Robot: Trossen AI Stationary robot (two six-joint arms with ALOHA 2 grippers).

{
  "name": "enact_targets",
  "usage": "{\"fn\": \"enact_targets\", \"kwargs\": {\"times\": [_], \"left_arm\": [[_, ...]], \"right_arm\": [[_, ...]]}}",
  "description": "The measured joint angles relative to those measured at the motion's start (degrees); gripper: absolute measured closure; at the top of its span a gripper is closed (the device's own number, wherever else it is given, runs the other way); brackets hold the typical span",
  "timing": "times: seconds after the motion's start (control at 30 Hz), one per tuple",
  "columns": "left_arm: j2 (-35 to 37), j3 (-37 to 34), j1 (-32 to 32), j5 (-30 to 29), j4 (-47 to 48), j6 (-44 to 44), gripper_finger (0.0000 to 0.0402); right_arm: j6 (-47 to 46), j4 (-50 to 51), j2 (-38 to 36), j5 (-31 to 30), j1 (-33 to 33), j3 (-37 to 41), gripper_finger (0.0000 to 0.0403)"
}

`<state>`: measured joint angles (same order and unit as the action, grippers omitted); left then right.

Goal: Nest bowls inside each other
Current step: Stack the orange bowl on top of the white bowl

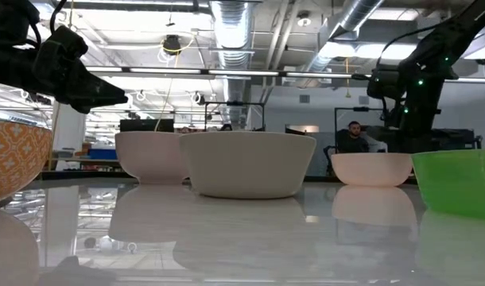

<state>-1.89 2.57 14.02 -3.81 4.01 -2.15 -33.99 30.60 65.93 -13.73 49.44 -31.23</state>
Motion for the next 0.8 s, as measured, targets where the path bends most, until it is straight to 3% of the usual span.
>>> {"fn": "enact_targets", "kwargs": {"times": [0.2, 0.27, 0.57, 0.8], "left_arm": [[0.0, 0.0, 0.0, 0.0, 0.0, 0.0, 0.0244], [0.0, 0.0, 0.0, 0.0, 0.0, 0.0, 0.0244], [0.0, 0.0, 0.0, -0.1, 0.0, 0.0, 0.0244], [0.0, 0.0, 0.0, 0.0, 0.0, 0.0, 0.0244]], "right_arm": [[0.5, -0.5, 0.0, -2.4, 0.2, 0.0, 0.0358], [0.3, -1.8, -0.4, -2.5, 0.2, -0.1, 0.0386], [-0.5, -1.7, -4.5, 0.5, -1.3, -5.3, 0.0396], [-1.6, -4.9, -6.2, -0.1, -9.9, -13.5, 0.0396]]}}
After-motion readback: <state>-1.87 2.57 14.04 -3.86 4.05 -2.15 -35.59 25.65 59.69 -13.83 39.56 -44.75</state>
